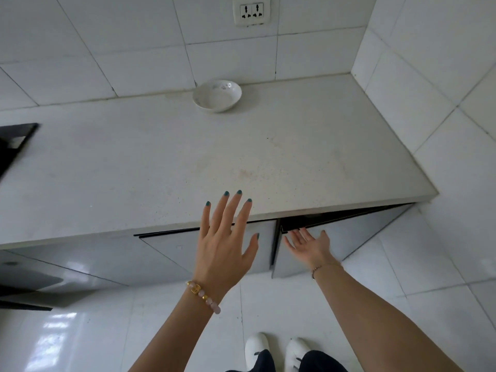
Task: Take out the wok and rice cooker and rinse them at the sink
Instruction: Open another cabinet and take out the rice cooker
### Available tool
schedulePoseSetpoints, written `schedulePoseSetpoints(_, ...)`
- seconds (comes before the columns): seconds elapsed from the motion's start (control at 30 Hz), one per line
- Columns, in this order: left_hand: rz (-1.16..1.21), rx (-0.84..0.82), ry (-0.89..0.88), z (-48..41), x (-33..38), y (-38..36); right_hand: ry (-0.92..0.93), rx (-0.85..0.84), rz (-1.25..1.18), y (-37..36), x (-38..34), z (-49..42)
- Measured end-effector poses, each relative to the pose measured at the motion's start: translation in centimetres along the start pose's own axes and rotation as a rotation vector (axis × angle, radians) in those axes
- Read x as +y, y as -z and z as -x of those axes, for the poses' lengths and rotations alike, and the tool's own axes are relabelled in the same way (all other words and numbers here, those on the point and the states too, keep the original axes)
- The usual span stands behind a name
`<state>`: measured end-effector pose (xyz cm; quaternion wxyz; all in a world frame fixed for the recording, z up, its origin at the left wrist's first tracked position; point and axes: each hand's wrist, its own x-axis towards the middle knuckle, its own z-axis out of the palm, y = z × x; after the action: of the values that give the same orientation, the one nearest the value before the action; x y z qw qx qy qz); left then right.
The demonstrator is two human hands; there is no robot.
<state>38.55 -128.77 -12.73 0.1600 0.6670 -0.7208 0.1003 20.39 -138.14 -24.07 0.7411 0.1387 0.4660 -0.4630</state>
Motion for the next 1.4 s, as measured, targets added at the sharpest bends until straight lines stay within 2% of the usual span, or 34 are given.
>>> schedulePoseSetpoints(0.27,0.002,-0.038,-0.107,1.4,1.9,-0.6,0.002,0.018,0.066,5.1,0.2,2.7)
schedulePoseSetpoints(0.63,-0.052,-0.002,-0.052,3.8,6.2,1.5,-0.023,-0.039,0.242,12.1,-1.9,6.3)
schedulePoseSetpoints(0.87,-0.066,0.011,0.015,6.2,10.7,2.3,0.041,0.046,0.357,16.8,-3.8,8.7)
schedulePoseSetpoints(1.0,-0.056,0.011,0.024,8.2,13.4,2.5,0.128,0.086,0.463,20.0,-5.1,9.6)
schedulePoseSetpoints(1.1,-0.049,0.0,0.029,9.3,15.3,2.6,0.228,0.188,0.553,23.2,-6.8,10.2)
schedulePoseSetpoints(1.23,-0.038,0.003,0.019,9.9,17.6,3.0,0.475,0.372,0.804,26.7,-9.9,11.9)
schedulePoseSetpoints(1.33,-0.032,0.009,0.003,10.4,19.2,3.0,0.657,0.509,1.161,29.0,-11.2,13.2)
schedulePoseSetpoints(1.4,-0.025,0.001,-0.002,10.9,20.2,3.0,0.7,0.608,1.378,30.4,-11.8,13.6)
